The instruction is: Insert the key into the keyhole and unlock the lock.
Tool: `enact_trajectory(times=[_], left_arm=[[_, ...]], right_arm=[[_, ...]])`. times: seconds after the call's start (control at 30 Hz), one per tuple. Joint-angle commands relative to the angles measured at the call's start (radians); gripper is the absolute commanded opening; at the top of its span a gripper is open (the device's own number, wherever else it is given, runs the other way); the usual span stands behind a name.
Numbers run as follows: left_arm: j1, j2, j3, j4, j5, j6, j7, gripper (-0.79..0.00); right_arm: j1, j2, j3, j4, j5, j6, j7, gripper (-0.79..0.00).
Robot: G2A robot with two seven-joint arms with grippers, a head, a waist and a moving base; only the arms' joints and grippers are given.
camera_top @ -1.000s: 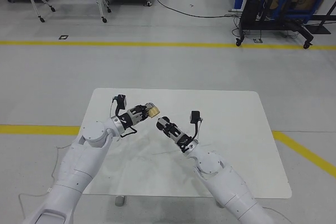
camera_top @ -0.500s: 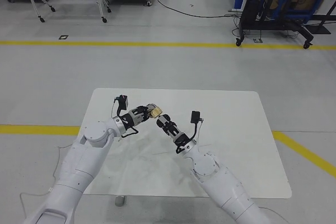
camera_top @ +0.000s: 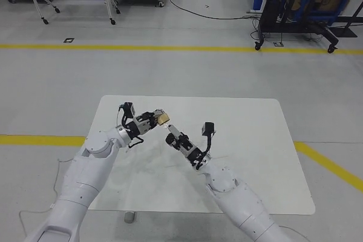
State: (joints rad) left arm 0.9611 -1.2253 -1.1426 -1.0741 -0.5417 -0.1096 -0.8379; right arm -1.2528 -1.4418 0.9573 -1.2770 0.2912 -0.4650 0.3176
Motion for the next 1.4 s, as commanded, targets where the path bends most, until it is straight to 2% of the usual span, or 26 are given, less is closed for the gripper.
enact_trajectory(times=[0.0,0.03,0.07,0.13,0.17,0.27,0.37,0.57,0.97,1.07,1.1,1.37], left_arm=[[-0.007,-0.004,0.000,0.019,-0.059,0.011,-0.058,-0.785],[-0.012,-0.005,0.000,0.031,-0.077,0.014,-0.078,-0.785],[-0.017,-0.007,0.001,0.041,-0.097,0.015,-0.097,-0.785],[-0.026,-0.011,0.003,0.064,-0.130,0.015,-0.129,-0.785],[-0.031,-0.013,0.004,0.073,-0.140,0.013,-0.142,-0.785],[-0.043,-0.016,0.009,0.098,-0.149,0.007,-0.163,-0.785],[-0.052,-0.019,0.015,0.112,-0.153,0.005,-0.179,-0.785],[-0.061,-0.025,0.023,0.127,-0.154,-0.001,-0.189,-0.785],[-0.063,-0.028,0.025,0.128,-0.147,-0.004,-0.209,-0.785],[-0.063,-0.028,0.023,0.129,-0.148,-0.003,-0.212,-0.785],[-0.063,-0.028,0.022,0.129,-0.149,-0.004,-0.212,-0.785],[-0.060,-0.028,0.016,0.128,-0.150,0.003,-0.212,-0.785]], right_arm=[[0.016,0.002,0.013,0.030,0.212,0.012,0.228,-0.034],[0.023,0.002,0.021,0.047,0.256,0.013,0.270,-0.114],[0.029,0.002,0.022,0.062,0.294,0.023,0.313,-0.354],[0.045,0.000,0.027,0.091,0.356,0.035,0.374,-0.468],[0.051,-0.001,0.027,0.102,0.387,0.044,0.403,-0.560],[0.069,-0.006,0.028,0.132,0.523,0.112,0.526,-0.619],[0.100,-0.010,0.026,0.176,0.598,0.182,0.639,-0.637],[0.142,-0.024,0.012,0.242,0.643,0.195,0.662,-0.782],[0.181,-0.042,0.013,0.312,0.678,0.182,0.669,-0.785],[0.181,-0.042,0.016,0.314,0.673,0.176,0.685,-0.625],[0.179,-0.042,0.018,0.313,0.672,0.174,0.689,-0.610],[0.167,-0.038,0.044,0.301,0.669,0.177,0.690,-0.650]])
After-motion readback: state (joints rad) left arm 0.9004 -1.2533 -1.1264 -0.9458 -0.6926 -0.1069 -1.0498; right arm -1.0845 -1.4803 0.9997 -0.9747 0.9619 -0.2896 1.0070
